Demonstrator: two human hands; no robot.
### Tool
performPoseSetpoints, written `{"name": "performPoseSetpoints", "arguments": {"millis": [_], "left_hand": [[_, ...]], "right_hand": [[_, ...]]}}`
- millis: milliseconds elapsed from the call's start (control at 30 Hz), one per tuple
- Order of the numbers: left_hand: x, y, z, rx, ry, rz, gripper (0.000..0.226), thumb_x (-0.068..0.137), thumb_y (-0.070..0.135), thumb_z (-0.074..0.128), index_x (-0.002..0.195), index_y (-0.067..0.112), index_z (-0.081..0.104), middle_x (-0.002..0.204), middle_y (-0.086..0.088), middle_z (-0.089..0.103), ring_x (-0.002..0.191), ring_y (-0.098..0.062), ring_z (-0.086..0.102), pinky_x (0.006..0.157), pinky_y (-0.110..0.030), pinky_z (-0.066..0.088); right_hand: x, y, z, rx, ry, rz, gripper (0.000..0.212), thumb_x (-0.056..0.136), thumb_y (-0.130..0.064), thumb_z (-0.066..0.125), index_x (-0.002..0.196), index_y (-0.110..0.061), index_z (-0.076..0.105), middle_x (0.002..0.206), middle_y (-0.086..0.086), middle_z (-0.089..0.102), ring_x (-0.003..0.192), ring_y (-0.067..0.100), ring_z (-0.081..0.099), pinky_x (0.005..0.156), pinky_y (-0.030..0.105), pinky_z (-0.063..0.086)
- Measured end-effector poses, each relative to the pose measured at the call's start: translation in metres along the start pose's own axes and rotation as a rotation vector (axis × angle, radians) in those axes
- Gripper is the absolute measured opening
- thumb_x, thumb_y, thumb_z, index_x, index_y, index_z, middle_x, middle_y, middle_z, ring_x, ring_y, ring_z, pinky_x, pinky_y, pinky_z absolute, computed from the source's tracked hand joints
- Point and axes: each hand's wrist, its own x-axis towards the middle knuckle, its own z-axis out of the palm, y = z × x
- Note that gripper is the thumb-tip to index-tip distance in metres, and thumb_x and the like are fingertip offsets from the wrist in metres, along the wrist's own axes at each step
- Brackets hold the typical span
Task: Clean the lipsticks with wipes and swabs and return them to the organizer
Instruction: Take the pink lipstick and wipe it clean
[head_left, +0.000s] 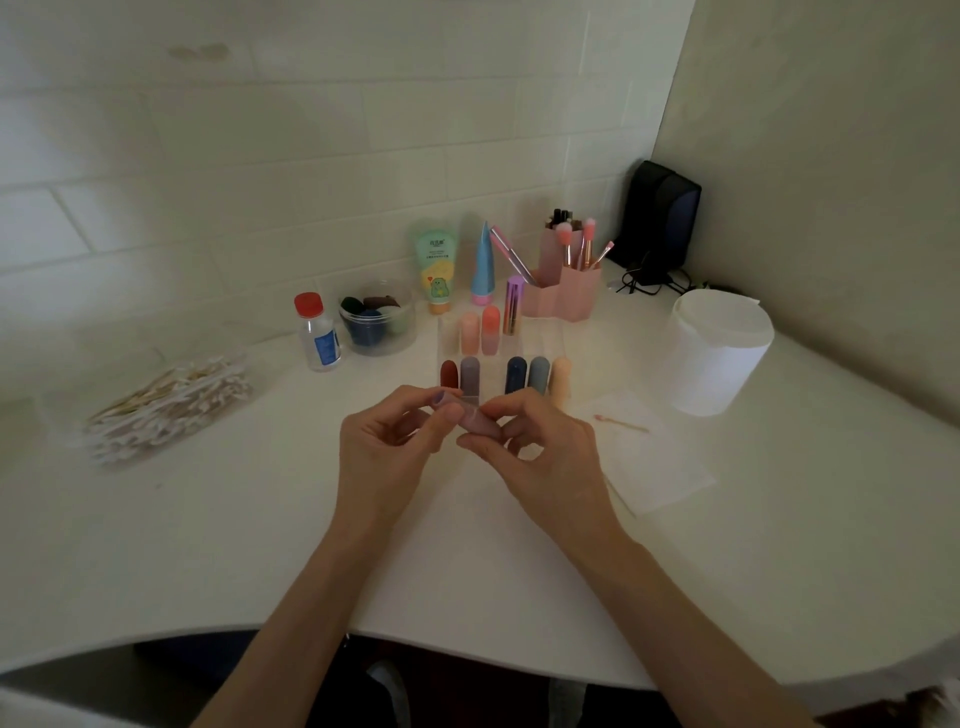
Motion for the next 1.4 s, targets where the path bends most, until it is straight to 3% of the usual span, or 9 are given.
{"name": "performPoseSetpoints", "arguments": {"millis": [200, 367, 533, 800, 967, 1067, 1233, 1333, 1400], "left_hand": [[0.001, -0.001, -0.007, -0.006, -0.026, -0.040, 0.024, 0.088, 0.029, 0.065, 0.108, 0.019, 0.075, 0.082, -0.004, 0.068, 0.063, -0.010, 0.049, 0.057, -0.023, 0.045], [0.000, -0.002, -0.009, -0.036, -0.024, -0.048, 0.024, 0.088, 0.030, 0.066, 0.107, 0.019, 0.076, 0.083, -0.023, 0.063, 0.064, -0.018, 0.046, 0.057, -0.025, 0.044], [0.001, -0.001, -0.008, -0.056, -0.035, -0.054, 0.021, 0.088, 0.030, 0.064, 0.104, 0.029, 0.077, 0.071, -0.025, 0.052, 0.059, -0.015, 0.042, 0.054, -0.024, 0.041], [0.000, 0.001, -0.008, -0.035, -0.025, -0.073, 0.025, 0.086, 0.034, 0.064, 0.106, 0.023, 0.075, 0.068, -0.024, 0.050, 0.059, -0.013, 0.042, 0.056, -0.023, 0.041], [-0.001, 0.000, -0.008, -0.045, -0.065, -0.102, 0.034, 0.088, 0.034, 0.063, 0.117, 0.021, 0.071, 0.079, -0.028, 0.059, 0.065, -0.018, 0.049, 0.065, -0.035, 0.046], [-0.001, 0.000, -0.005, -0.036, -0.198, -0.086, 0.040, 0.086, 0.027, 0.065, 0.126, 0.024, 0.066, 0.104, -0.010, 0.073, 0.083, -0.012, 0.067, 0.078, -0.028, 0.054], [0.001, -0.006, -0.011, 0.012, -0.240, 0.004, 0.026, 0.087, 0.036, 0.073, 0.109, 0.023, 0.077, 0.107, -0.010, 0.073, 0.101, -0.025, 0.070, 0.092, -0.039, 0.057], [-0.001, 0.003, -0.009, -0.062, -0.202, 0.017, 0.007, 0.088, 0.025, 0.075, 0.093, 0.026, 0.079, 0.100, 0.005, 0.075, 0.103, -0.012, 0.069, 0.090, -0.023, 0.051], [-0.002, 0.008, -0.005, -0.093, -0.159, 0.004, 0.020, 0.083, 0.022, 0.068, 0.083, 0.039, 0.079, 0.091, 0.015, 0.075, 0.091, 0.000, 0.067, 0.085, -0.015, 0.049]], "right_hand": [[0.005, -0.003, 0.000, 0.281, -0.212, 0.147, 0.027, 0.097, -0.031, 0.067, 0.117, -0.014, 0.072, 0.089, -0.010, 0.072, 0.073, 0.016, 0.069, 0.069, 0.023, 0.054], [0.004, -0.009, 0.001, 0.431, -0.177, 0.219, 0.029, 0.086, -0.015, 0.079, 0.107, -0.009, 0.060, 0.093, 0.000, 0.076, 0.076, 0.021, 0.074, 0.071, 0.030, 0.059], [0.005, -0.009, 0.001, 0.419, -0.242, 0.224, 0.036, 0.102, -0.033, 0.050, 0.105, -0.001, 0.066, 0.081, 0.007, 0.071, 0.062, 0.025, 0.069, 0.058, 0.030, 0.055], [0.002, -0.008, 0.001, 0.382, -0.261, 0.252, 0.019, 0.098, -0.024, 0.065, 0.106, -0.008, 0.065, 0.075, -0.001, 0.070, 0.059, 0.019, 0.067, 0.057, 0.022, 0.052], [0.002, -0.009, 0.001, 0.356, -0.277, 0.234, 0.024, 0.100, -0.028, 0.062, 0.110, -0.007, 0.066, 0.074, -0.001, 0.067, 0.055, 0.019, 0.065, 0.053, 0.023, 0.049], [0.005, -0.010, -0.001, 0.443, -0.267, 0.258, 0.032, 0.097, -0.032, 0.059, 0.111, -0.004, 0.067, 0.075, 0.003, 0.069, 0.052, 0.023, 0.064, 0.048, 0.029, 0.050], [0.005, -0.011, -0.005, 0.564, -0.346, 0.265, 0.034, 0.097, -0.030, 0.056, 0.112, -0.001, 0.069, 0.079, 0.012, 0.071, 0.050, 0.022, 0.062, 0.046, 0.024, 0.047], [0.008, -0.013, -0.018, 0.426, -0.098, 0.271, 0.037, 0.100, -0.037, 0.055, 0.096, -0.007, 0.075, 0.072, 0.010, 0.071, 0.048, 0.020, 0.058, 0.046, 0.025, 0.043], [0.013, -0.008, -0.034, 0.214, 0.224, 0.294, 0.035, 0.105, -0.034, 0.054, 0.085, -0.012, 0.073, 0.066, 0.003, 0.066, 0.055, 0.017, 0.057, 0.053, 0.029, 0.043]]}}
